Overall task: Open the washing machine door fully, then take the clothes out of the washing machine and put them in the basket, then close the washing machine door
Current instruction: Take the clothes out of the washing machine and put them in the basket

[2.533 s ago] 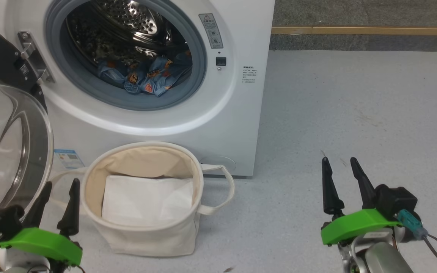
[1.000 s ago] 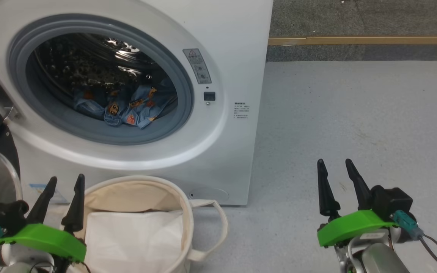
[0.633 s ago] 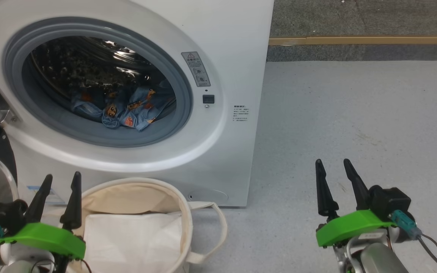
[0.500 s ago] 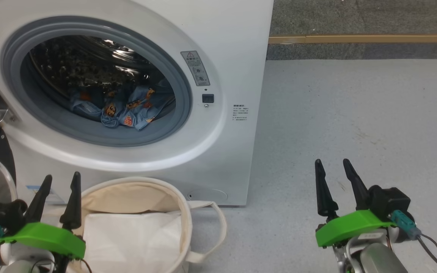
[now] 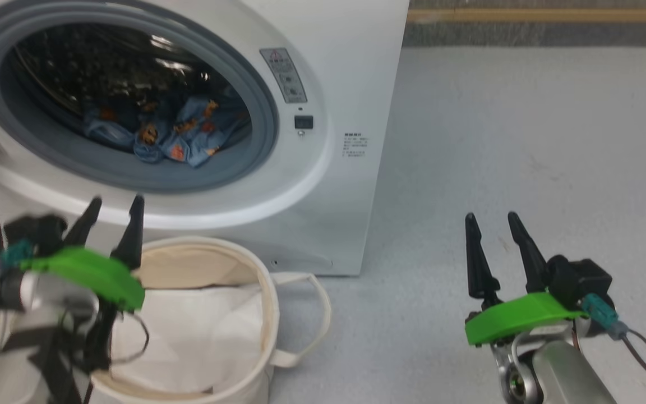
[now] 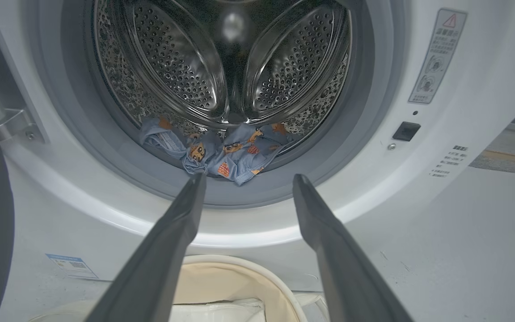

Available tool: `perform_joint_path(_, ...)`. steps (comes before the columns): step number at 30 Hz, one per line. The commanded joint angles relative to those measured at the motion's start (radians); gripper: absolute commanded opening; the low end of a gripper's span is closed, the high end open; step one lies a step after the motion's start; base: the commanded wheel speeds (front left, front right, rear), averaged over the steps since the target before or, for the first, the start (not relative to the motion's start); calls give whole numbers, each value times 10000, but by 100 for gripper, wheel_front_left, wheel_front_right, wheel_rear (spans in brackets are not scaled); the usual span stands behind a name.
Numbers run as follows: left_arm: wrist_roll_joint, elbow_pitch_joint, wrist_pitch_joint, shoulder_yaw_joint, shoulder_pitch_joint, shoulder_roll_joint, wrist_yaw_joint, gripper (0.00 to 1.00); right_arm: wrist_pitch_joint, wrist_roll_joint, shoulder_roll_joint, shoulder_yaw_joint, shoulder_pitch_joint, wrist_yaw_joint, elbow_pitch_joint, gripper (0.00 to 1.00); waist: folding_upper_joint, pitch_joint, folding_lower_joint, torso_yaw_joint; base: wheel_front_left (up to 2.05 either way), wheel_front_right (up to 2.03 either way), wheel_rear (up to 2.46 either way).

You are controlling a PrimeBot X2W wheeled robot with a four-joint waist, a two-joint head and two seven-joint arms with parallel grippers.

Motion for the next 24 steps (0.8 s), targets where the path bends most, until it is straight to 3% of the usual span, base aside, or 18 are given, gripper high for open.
perform_joint_path(1,120,-17,199,250,-949,277,-11,100,-122,-63,53,248,-467,8,-403,100,0,391,0,-77,0,0,0)
perform_joint_path(7,332,1139,1123,-220,-2707,250,-141,100,-122,-124,53,244,-805,8,-656,100,0,1214,0,-271,0,0,0)
perform_joint_path(15,353,3923,2164,-588,-6093,-98,-345,100,-122,-131,53,235,-1325,8,-1021,100,0,2526,0,-673,0,0,0)
perform_joint_path(24,649,6351,2817,-1011,-8284,213,-522,100,-122,-34,53,125,-1633,8,-1390,100,0,3645,0,-1237,0,0,0)
